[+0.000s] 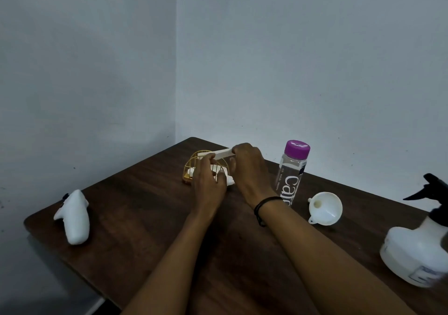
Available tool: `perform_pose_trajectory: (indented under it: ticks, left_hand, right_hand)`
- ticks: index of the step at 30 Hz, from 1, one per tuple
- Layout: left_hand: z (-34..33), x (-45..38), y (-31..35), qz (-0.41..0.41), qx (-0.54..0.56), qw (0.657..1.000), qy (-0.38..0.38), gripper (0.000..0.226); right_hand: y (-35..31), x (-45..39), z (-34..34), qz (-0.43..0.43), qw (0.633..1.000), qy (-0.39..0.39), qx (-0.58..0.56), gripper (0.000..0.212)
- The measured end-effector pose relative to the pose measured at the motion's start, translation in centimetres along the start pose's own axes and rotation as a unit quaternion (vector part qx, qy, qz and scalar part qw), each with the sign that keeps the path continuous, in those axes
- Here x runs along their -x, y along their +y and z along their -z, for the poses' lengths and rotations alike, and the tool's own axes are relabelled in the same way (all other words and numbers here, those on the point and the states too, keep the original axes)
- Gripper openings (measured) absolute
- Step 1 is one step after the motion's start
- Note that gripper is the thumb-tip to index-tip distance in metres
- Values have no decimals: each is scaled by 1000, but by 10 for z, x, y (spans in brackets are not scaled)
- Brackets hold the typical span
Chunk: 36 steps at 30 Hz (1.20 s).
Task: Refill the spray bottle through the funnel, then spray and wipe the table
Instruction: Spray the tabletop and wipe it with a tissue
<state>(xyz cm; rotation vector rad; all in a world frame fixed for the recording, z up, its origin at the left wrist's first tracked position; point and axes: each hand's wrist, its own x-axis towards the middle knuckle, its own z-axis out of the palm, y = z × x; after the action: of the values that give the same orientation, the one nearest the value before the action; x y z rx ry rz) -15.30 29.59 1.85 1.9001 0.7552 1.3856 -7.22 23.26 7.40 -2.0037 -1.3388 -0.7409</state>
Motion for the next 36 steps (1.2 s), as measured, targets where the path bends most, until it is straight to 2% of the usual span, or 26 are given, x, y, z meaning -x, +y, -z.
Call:
perform_pose_trajectory:
  ticks: [3, 8, 11, 14, 17, 21, 26, 31, 33, 35, 36]
  left_hand:
    - [3, 3, 5, -10, 5, 1000, 20, 51]
    - [2, 7, 10, -27, 12, 999, 25, 65]
    - [2, 10, 10, -96, -8, 995, 17, 80]
    - [3, 18, 15, -182, -35, 981, -49, 87]
    - [3, 26, 28, -252, -52, 959, -121, 73]
    - [-11, 54, 52, -398, -90, 894, -182, 34]
    - [-42, 96, 81, -492, -78, 824, -272, 25]
    - [-69, 130, 97, -490, -113, 776, -380, 20]
    - [-76, 133, 105, -449, -146, 763, -441, 21]
    - [-82, 130, 114, -389, -172, 755, -498, 23]
    - [-85, 127, 117, -368, -172, 764, -501, 24]
  right_hand:
    - [-2, -1, 16, 31, 998, 37, 30, 17]
    - [-5, 4, 52, 51, 994, 64, 77, 16]
    - [-5, 22, 77, 38, 997, 59, 26, 18]
    - [9, 54, 101, 44, 998, 40, -27, 27]
    - [31, 89, 131, 41, 997, 29, -50, 30]
    - [62, 138, 182, 51, 998, 32, -29, 18]
    - [96, 207, 239, 42, 997, 8, 60, 15]
    - [121, 268, 261, 24, 993, -66, 90, 16]
    - [124, 283, 261, 36, 989, -126, 75, 23]
    - [124, 293, 264, 53, 976, -203, 58, 19]
    - [122, 298, 266, 45, 968, -242, 43, 21]
